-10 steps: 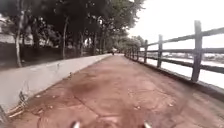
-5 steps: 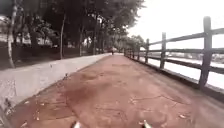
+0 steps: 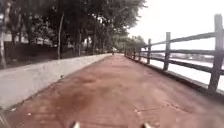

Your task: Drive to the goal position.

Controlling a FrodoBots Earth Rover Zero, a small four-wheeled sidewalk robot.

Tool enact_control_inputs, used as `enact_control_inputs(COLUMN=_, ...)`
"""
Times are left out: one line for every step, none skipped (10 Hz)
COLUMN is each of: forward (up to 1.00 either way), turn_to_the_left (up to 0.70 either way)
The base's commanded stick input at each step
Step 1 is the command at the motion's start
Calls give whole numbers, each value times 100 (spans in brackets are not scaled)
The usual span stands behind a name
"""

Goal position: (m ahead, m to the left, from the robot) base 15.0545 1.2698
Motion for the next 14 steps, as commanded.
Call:
enact_control_inputs(forward=50, turn_to_the_left=0)
enact_control_inputs(forward=50, turn_to_the_left=0)
enact_control_inputs(forward=50, turn_to_the_left=0)
enact_control_inputs(forward=50, turn_to_the_left=0)
enact_control_inputs(forward=50, turn_to_the_left=0)
enact_control_inputs(forward=50, turn_to_the_left=0)
enact_control_inputs(forward=50, turn_to_the_left=0)
enact_control_inputs(forward=50, turn_to_the_left=0)
enact_control_inputs(forward=50, turn_to_the_left=0)
enact_control_inputs(forward=50, turn_to_the_left=0)
enact_control_inputs(forward=50, turn_to_the_left=0)
enact_control_inputs(forward=50, turn_to_the_left=0)
enact_control_inputs(forward=50, turn_to_the_left=0)
enact_control_inputs(forward=50, turn_to_the_left=0)
